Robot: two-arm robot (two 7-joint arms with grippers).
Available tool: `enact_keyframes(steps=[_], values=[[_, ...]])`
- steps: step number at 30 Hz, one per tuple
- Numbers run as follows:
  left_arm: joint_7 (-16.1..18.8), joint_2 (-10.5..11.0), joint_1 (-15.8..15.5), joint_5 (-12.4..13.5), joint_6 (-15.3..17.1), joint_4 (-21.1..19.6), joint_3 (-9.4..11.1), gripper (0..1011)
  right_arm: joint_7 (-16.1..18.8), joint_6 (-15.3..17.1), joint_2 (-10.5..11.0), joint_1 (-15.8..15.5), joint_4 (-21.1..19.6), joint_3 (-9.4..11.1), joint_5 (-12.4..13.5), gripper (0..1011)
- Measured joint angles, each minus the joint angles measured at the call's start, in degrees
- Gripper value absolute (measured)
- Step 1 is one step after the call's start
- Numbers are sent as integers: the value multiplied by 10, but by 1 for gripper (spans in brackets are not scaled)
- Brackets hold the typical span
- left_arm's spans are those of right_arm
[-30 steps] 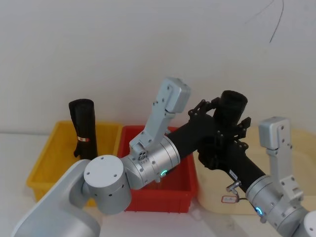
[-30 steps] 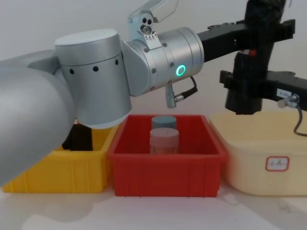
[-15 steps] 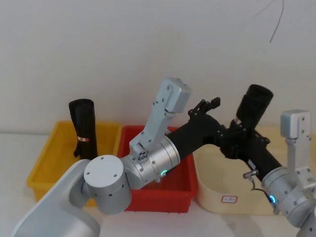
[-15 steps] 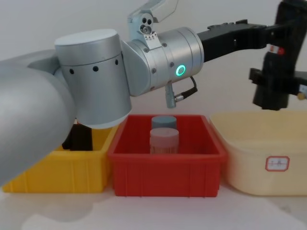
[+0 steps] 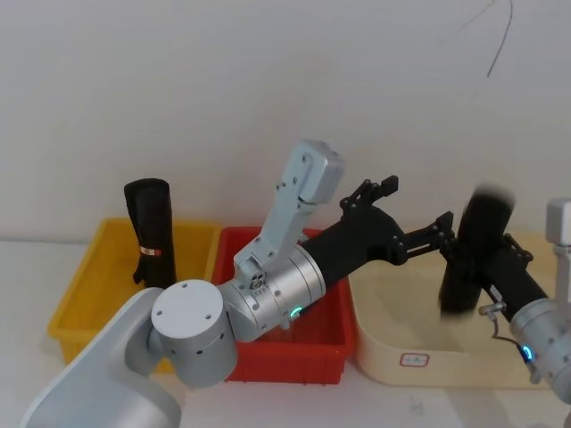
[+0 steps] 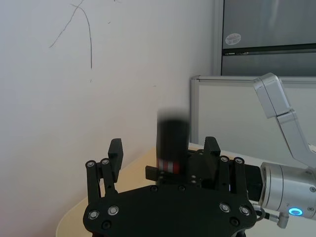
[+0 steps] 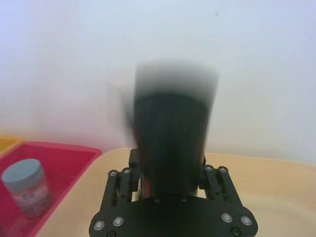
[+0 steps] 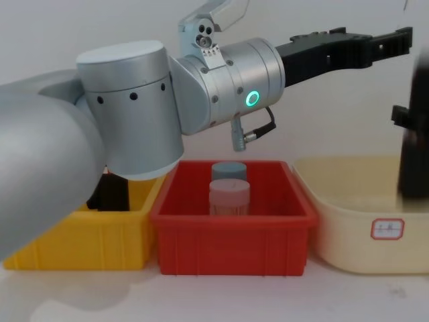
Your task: Pick up the garbage bag with the one hand and transfer it to the other hand.
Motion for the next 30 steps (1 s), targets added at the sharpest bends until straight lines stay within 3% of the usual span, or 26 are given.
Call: enact_keyframes(steps=[10, 15, 30], values=[[0, 0, 0, 0, 0, 0, 0, 1001, -1, 4, 12, -9, -13, 15, -8, 921], [0, 0, 0, 0, 0, 0, 0, 1001, -1, 1, 14, -14, -28, 22, -9, 1001], [6, 2, 2, 1, -2, -3, 0, 1001, 4, -10, 16, -43, -112, 49, -1, 1002]])
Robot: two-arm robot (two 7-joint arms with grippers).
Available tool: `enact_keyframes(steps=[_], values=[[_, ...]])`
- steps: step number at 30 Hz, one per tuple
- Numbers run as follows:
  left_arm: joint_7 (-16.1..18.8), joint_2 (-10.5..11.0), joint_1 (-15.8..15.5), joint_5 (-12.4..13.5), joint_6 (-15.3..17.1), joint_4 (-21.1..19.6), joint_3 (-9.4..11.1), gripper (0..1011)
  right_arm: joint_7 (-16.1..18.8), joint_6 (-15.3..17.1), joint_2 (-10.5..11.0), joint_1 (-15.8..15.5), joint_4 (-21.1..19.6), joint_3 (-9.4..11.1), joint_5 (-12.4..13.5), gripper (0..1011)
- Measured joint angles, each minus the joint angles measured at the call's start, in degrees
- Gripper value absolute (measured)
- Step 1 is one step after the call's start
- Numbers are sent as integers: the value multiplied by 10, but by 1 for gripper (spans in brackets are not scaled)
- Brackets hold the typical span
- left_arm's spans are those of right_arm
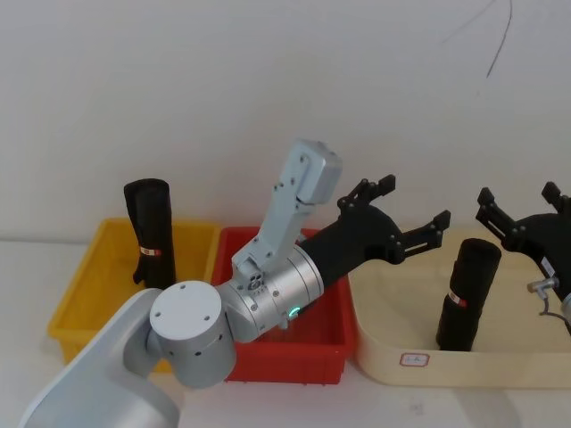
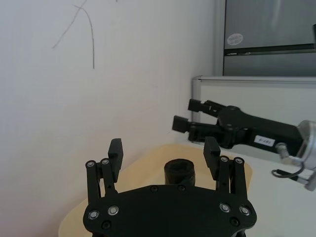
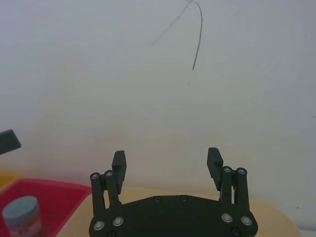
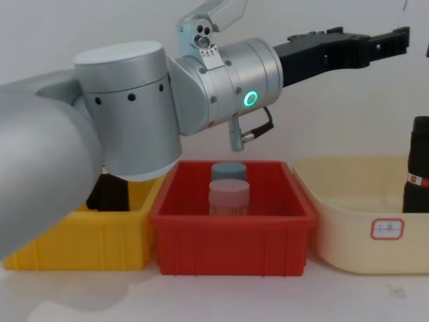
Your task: Pick up the garbage bag with the one hand and transfer it to the other hand.
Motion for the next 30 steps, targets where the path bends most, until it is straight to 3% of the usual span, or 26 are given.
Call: enact_keyframes(steps=[14, 30], values=[[60, 20, 30, 35, -12, -47, -19, 1001, 11, 6, -3, -11, -24, -3, 10, 1001], [152, 57, 86, 94, -13, -136, -63, 1001, 34, 12, -8, 4, -14, -40, 21, 1001]])
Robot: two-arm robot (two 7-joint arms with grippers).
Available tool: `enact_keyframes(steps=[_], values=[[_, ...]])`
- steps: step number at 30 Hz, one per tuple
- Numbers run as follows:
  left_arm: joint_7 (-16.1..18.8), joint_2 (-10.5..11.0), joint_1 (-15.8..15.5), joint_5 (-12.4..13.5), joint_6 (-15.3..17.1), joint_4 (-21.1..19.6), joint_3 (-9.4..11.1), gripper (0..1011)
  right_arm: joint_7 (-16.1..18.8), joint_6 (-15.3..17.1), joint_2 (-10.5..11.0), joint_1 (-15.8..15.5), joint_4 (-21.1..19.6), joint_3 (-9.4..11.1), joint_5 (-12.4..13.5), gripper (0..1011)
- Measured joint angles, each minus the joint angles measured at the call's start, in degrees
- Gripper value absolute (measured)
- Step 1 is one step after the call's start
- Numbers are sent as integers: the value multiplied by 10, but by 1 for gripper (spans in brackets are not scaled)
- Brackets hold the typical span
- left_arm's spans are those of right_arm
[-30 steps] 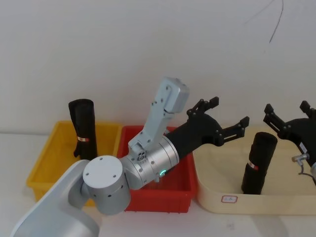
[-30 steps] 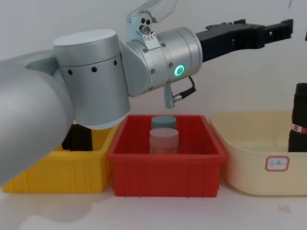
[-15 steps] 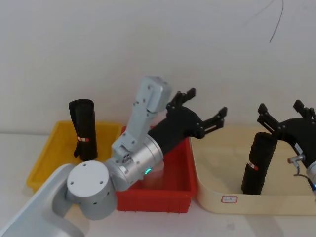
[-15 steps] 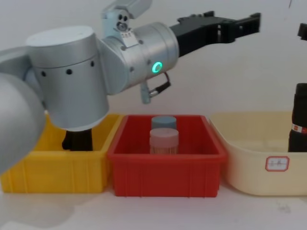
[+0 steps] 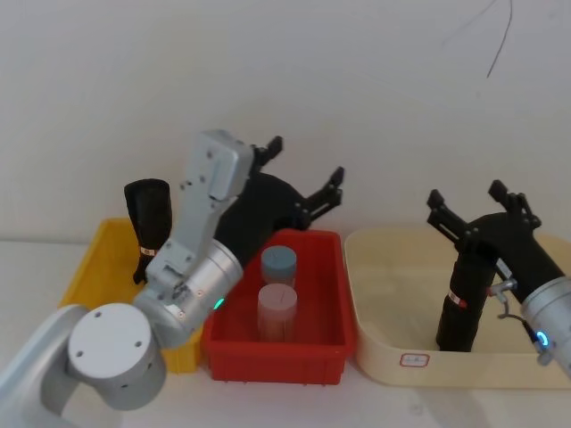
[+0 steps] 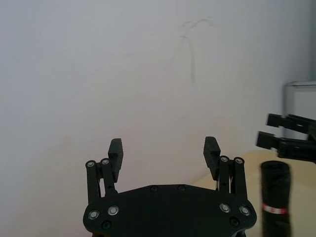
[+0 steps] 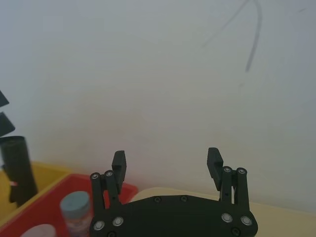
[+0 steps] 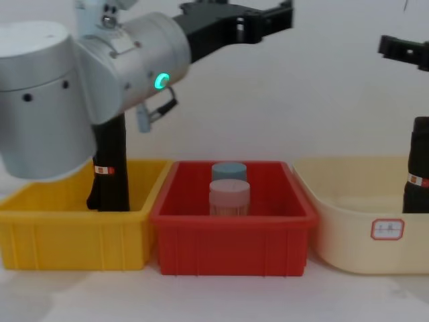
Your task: Pick up the garbage bag with the one hand and transfer it to the other hand.
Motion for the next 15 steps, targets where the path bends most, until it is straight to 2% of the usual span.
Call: enact_keyframes(steps=[4, 9, 15], values=[[22, 10, 15, 16, 4, -23, -14, 1001, 7, 1, -2, 5, 4, -10, 2, 1001], [47, 19, 32, 31, 9, -46, -28, 1002, 20, 2, -7, 16, 13, -32, 5, 1001], [84, 36, 61, 55, 20, -85, -57, 1001, 31, 4, -10, 23, 19, -50, 8, 1002]])
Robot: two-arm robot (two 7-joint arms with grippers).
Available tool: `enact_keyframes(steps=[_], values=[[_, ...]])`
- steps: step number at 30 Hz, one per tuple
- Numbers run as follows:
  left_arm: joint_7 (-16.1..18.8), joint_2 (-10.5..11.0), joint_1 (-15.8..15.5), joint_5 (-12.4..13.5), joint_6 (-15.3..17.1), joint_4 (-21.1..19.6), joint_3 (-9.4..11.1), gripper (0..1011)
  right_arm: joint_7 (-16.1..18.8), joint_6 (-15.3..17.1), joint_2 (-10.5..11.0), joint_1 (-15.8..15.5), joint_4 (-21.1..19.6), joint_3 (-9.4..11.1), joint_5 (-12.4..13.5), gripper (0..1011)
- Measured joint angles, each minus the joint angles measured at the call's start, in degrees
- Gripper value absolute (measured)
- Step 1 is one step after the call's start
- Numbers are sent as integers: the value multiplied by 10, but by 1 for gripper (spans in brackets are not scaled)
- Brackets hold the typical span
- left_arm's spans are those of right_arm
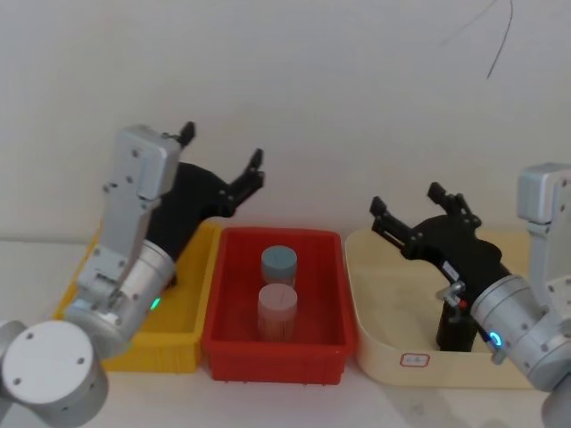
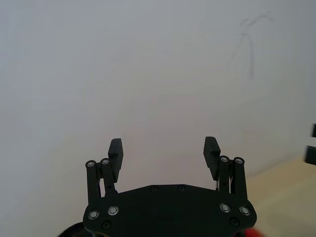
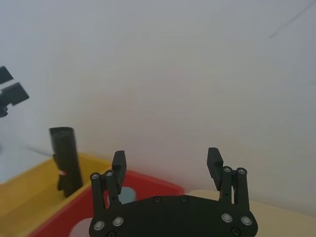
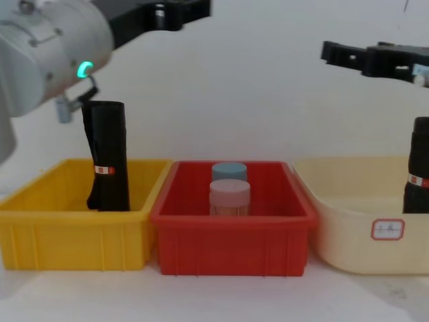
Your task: Pick up the garbage bag with the one hand and transfer it to the other hand.
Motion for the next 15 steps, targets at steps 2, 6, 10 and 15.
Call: enact_keyframes(steps=[2, 6, 10, 15], values=[[13, 5, 10, 8, 4, -12, -10, 1001, 5, 1, -1, 2, 1, -6, 2, 1002], [25, 9, 19, 16, 8, -23, -20, 1001, 12, 2, 0, 3, 2, -15, 4, 1001], [51, 18, 38, 32, 18, -46, -43, 1001, 23, 5, 3, 3, 1, -28, 8, 1001], [74, 24, 52, 46, 29, -62, -62, 1001, 37, 9, 8, 1, -3, -43, 11, 1001]])
